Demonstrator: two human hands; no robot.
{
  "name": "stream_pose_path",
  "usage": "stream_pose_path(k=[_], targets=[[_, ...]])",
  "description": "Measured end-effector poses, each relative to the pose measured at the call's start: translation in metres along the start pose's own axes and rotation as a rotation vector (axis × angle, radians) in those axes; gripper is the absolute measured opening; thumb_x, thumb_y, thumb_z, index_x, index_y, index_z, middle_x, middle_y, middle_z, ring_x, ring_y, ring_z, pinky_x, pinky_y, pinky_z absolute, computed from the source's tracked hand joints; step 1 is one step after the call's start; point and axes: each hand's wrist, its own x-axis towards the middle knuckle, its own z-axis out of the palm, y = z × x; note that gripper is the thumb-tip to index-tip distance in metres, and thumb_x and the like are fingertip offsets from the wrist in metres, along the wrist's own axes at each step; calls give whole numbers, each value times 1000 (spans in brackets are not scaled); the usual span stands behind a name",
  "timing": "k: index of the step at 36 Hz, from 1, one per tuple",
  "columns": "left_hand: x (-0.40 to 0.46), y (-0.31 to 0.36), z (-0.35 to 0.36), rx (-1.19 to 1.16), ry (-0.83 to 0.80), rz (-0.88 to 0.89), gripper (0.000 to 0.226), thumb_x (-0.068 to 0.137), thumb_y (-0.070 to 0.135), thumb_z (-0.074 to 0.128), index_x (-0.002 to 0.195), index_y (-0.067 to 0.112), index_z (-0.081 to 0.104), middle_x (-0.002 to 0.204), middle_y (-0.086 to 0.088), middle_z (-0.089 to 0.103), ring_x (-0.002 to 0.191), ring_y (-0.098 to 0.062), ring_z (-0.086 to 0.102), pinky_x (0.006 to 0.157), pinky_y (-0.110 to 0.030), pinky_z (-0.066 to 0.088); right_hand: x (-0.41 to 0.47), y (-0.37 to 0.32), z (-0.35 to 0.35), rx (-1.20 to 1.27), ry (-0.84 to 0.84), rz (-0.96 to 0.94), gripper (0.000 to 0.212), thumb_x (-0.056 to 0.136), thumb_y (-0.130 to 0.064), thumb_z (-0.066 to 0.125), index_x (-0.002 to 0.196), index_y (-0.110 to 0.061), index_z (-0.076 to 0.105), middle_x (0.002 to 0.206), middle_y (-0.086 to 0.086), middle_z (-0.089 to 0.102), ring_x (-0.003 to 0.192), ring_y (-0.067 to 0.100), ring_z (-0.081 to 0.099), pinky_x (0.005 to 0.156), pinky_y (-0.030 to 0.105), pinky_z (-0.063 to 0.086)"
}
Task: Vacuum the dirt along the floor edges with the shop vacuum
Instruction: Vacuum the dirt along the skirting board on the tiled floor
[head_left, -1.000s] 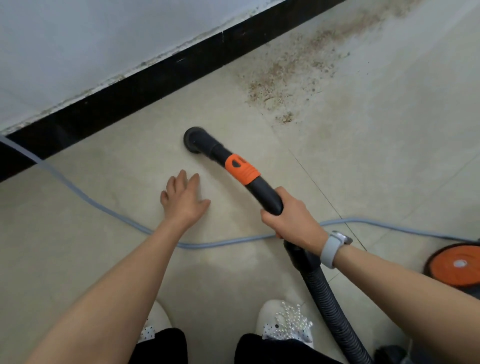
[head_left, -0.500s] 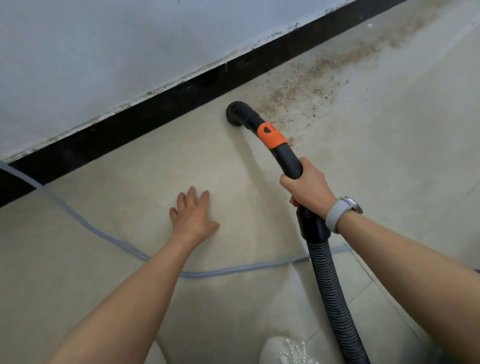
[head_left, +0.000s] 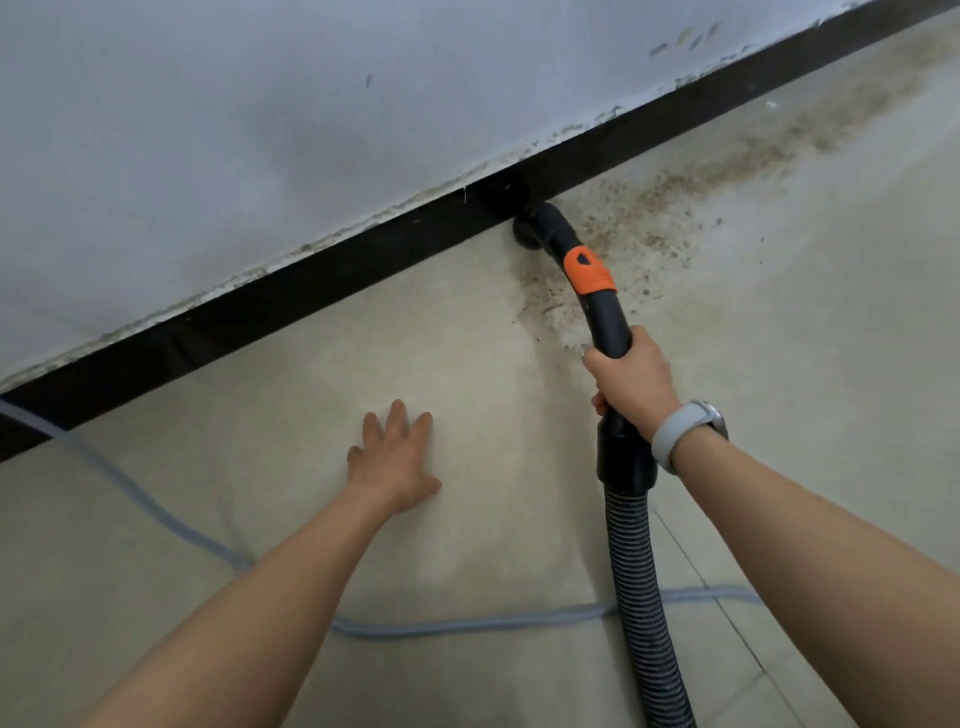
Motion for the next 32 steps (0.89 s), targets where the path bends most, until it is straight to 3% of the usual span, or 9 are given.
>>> stream_pose_path(k=[6, 9, 11, 14, 17, 21, 26, 29, 32], targets=[[-9, 12, -58, 35, -34, 10, 72, 94, 44, 52, 152, 22, 16, 161, -6, 4, 147, -29, 8, 116, -46, 21, -15, -10, 6, -71, -174, -4, 21, 84, -15, 57, 100, -12, 44, 81, 12, 57, 53, 28, 57, 45, 26, 44], [-18, 16, -99, 107, 39, 56, 70, 93, 45, 53, 151, 21, 21, 158, -8, 17, 142, -30, 23, 114, -44, 28, -18, -15, -2, -191, -224, -29, 23, 84, -18, 57, 102, -13, 43, 84, 12, 59, 63, 33, 63, 55, 36, 52], [-27, 20, -128, 159, 63, 91, 67, 94, 43, 52, 150, 19, 24, 155, -9, 24, 138, -30, 31, 112, -41, 32, -19, -22, -14, -227, -232, -16, 24, 84, -19, 58, 103, -14, 45, 87, 14, 61, 68, 35, 65, 61, 40, 55], [-39, 27, -167, 223, 78, 118, 62, 97, 40, 49, 149, 16, 27, 152, -9, 30, 134, -29, 38, 108, -35, 35, -19, -29, -34, -187, -188, 37, 23, 84, -19, 59, 102, -13, 47, 85, 14, 62, 58, 32, 62, 54, 34, 51], [-43, 32, -184, 263, 105, 182, 60, 97, 41, 49, 148, 18, 29, 149, -8, 34, 133, -28, 40, 107, -39, 37, -22, -29, -52, -174, -147, 70, 23, 83, -19, 59, 101, -12, 47, 82, 12, 60, 55, 31, 61, 55, 36, 53], [-36, 33, -176, 209, 65, 215, 58, 96, 41, 49, 147, 19, 31, 149, -7, 35, 133, -25, 41, 108, -34, 35, -36, -21, -59, -262, -238, 60, 22, 83, -18, 59, 99, -13, 45, 84, 13, 60, 57, 33, 62, 50, 34, 51], [-7, 32, -133, 26, -35, 150, 62, 96, 40, 52, 148, 17, 29, 149, -12, 34, 132, -28, 41, 109, -34, 34, -43, -16, -66, -375, -250, 67, 21, 83, -21, 59, 98, -16, 46, 87, 15, 64, 71, 36, 66, 64, 42, 55], [12, 30, -105, -63, -78, 126, 67, 94, 40, 54, 149, 15, 26, 153, -13, 28, 136, -29, 36, 111, -34, 31, -36, -19, -76, -386, -171, 95, 19, 82, -23, 59, 97, -17, 49, 82, 13, 64, 65, 34, 66, 63, 42, 57], [24, 35, -82, -133, -87, 103, 73, 93, 41, 55, 152, 17, 19, 157, -11, 18, 142, -30, 24, 114, -38, 26, -33, -22, -85, -367, -158, 120, 16, 83, -20, 59, 93, -19, 47, 77, 9, 61, 53, 26, 61, 51, 32, 52]])
